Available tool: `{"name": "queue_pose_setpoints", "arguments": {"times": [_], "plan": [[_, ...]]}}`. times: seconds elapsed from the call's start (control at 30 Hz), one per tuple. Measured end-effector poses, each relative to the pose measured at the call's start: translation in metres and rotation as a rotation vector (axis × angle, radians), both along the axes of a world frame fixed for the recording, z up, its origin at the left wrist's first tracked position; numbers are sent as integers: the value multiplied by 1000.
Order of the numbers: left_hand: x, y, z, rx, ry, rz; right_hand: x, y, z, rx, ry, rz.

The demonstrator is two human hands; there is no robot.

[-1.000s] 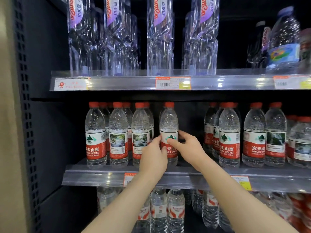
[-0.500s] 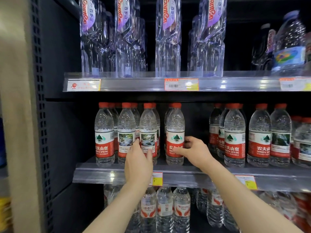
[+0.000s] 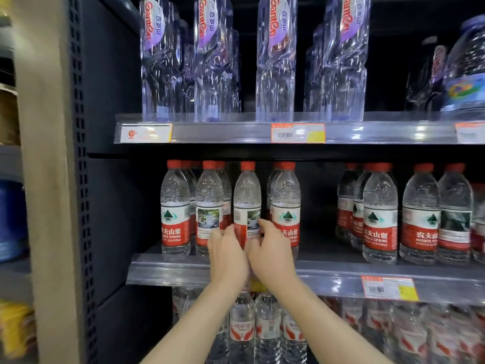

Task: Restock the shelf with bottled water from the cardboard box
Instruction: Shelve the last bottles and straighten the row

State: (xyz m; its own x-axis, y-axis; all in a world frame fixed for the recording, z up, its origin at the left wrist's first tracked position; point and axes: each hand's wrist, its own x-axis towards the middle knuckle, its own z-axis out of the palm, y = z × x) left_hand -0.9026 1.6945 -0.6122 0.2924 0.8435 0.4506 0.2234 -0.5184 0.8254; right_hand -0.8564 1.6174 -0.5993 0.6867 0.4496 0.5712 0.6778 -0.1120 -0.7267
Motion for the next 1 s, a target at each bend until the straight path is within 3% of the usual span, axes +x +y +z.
{"name": "queue_pose_setpoints", "arguments": {"times": [0.13,0.23,0.37,0.57,0.87,1.0], "plan": [[-3,2,-16,185,-30,-113,6,3,1,44,139,47],[-6,-2,-23,205,-83,-186,11,1,2,39,143,87],[-4,5,-20,171,-152,-111,16,-1,4,8,132,117],[-14,14,-19,299,-39,-160,24,-6,7,24,154,193],[-16,17,-27,252,-114,-204,25,-1,11,-119,-17,112],[-14,22,-27,228,-149,-174,26,4,8,-61,36,68]]}}
